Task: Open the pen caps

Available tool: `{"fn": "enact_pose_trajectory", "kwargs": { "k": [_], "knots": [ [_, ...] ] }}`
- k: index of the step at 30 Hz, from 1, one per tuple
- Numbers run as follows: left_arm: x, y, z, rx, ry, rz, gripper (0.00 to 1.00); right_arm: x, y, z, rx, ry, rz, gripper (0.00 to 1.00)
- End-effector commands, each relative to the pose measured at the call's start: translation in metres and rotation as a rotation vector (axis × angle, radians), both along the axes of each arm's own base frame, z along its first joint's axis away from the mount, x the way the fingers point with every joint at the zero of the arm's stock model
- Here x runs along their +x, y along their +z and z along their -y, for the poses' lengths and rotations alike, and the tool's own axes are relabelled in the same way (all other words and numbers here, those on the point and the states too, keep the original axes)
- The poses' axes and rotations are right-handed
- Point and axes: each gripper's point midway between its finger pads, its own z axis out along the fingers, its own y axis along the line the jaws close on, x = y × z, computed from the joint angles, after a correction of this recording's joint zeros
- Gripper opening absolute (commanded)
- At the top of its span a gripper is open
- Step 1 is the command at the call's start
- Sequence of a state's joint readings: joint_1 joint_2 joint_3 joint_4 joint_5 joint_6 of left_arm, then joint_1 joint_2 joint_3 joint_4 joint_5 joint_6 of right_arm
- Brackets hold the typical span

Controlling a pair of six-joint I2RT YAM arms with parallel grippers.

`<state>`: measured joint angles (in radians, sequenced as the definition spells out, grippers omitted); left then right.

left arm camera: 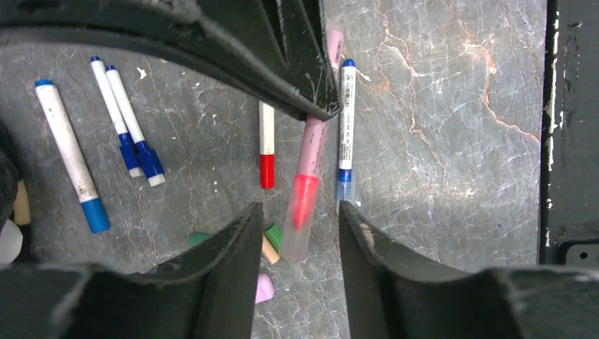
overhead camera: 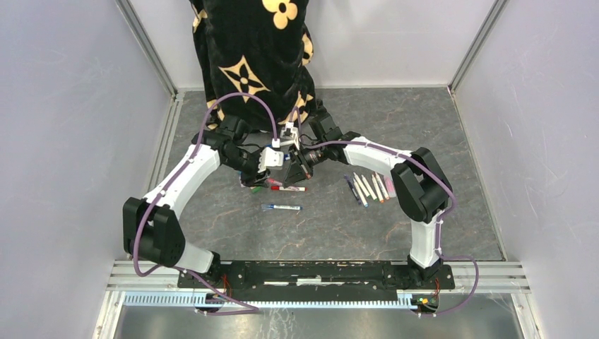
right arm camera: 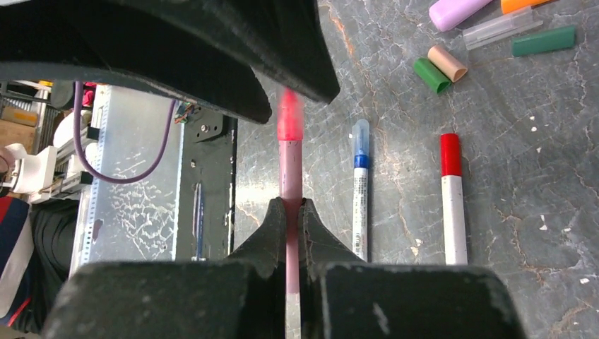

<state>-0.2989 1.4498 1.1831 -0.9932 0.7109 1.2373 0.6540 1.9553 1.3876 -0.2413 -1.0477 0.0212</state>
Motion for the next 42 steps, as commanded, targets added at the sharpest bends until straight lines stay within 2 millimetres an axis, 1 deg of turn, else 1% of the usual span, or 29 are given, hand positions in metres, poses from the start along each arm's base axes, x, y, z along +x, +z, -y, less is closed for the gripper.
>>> {"fn": "enact_pose_trajectory", "kwargs": {
  "k": [1,3,8,10,11,12,13,14,16,17,21,23,27,30,32,33,34,38,39,42],
  "knots": [
    [-0.009,0.0,0.006,0.001,-0.081,0.019,0.46,0.002,0.018,-0.006,0.054,0.032,0.0,0.0],
    [-0.012,-0.003,0.005,0.013,-0.09,0.002,0.45,0.002,0.017,-0.007,0.053,0.032,-0.004,0.0],
    [-0.019,-0.011,0.001,0.048,-0.105,-0.03,0.48,0.002,0.019,-0.007,0.06,0.034,-0.009,0.0],
    [-0.019,-0.013,-0.001,0.06,-0.106,-0.029,0.48,0.002,0.02,-0.008,0.062,0.036,-0.012,0.0],
    [-0.019,-0.014,-0.001,0.063,-0.106,-0.028,0.46,0.002,0.02,-0.008,0.061,0.035,-0.013,0.0],
    [-0.018,-0.013,-0.001,0.063,-0.108,-0.027,0.42,0.002,0.02,-0.008,0.062,0.036,-0.014,0.0],
    [-0.018,-0.013,-0.001,0.061,-0.109,-0.027,0.37,0.002,0.019,-0.008,0.059,0.035,-0.016,0.0],
    [-0.018,-0.012,0.001,0.057,-0.111,-0.025,0.3,0.002,0.019,-0.008,0.058,0.035,-0.018,0.0],
    [-0.018,-0.01,0.003,0.053,-0.114,-0.022,0.09,0.002,0.019,-0.009,0.061,0.032,-0.021,0.06],
    [-0.017,-0.009,0.004,0.05,-0.112,-0.024,0.03,0.003,0.019,-0.009,0.063,0.028,-0.024,0.09],
    [-0.017,-0.007,0.006,0.037,-0.105,-0.036,0.02,0.0,0.016,-0.012,0.069,0.013,-0.05,0.33],
    [-0.017,-0.006,0.007,0.033,-0.103,-0.038,0.02,-0.002,0.014,-0.014,0.075,0.015,-0.06,0.41],
    [-0.014,-0.001,0.009,0.023,-0.1,-0.035,0.02,-0.009,0.006,-0.022,0.069,0.037,-0.077,0.51],
    [-0.013,0.003,0.011,0.014,-0.103,-0.031,0.02,-0.008,-0.002,-0.026,0.053,0.032,-0.087,0.53],
    [-0.013,0.007,0.012,0.009,-0.102,-0.028,0.02,-0.007,-0.005,-0.028,0.046,0.026,-0.094,0.51],
    [-0.013,0.008,0.012,0.007,-0.104,-0.026,0.02,-0.007,-0.006,-0.029,0.045,0.023,-0.096,0.49],
    [-0.014,0.008,0.012,0.007,-0.105,-0.025,0.02,-0.006,-0.005,-0.029,0.048,0.018,-0.093,0.45],
    [-0.012,0.001,0.005,0.048,-0.103,-0.023,0.02,-0.004,-0.002,-0.026,0.056,-0.013,-0.09,0.07],
    [-0.011,-0.002,0.002,0.069,-0.099,-0.019,0.02,-0.005,-0.003,-0.024,0.051,-0.019,-0.085,0.0],
    [-0.001,-0.011,-0.014,0.143,-0.079,0.008,0.02,-0.002,-0.009,-0.01,0.027,-0.048,-0.08,0.0]
  ]
}}
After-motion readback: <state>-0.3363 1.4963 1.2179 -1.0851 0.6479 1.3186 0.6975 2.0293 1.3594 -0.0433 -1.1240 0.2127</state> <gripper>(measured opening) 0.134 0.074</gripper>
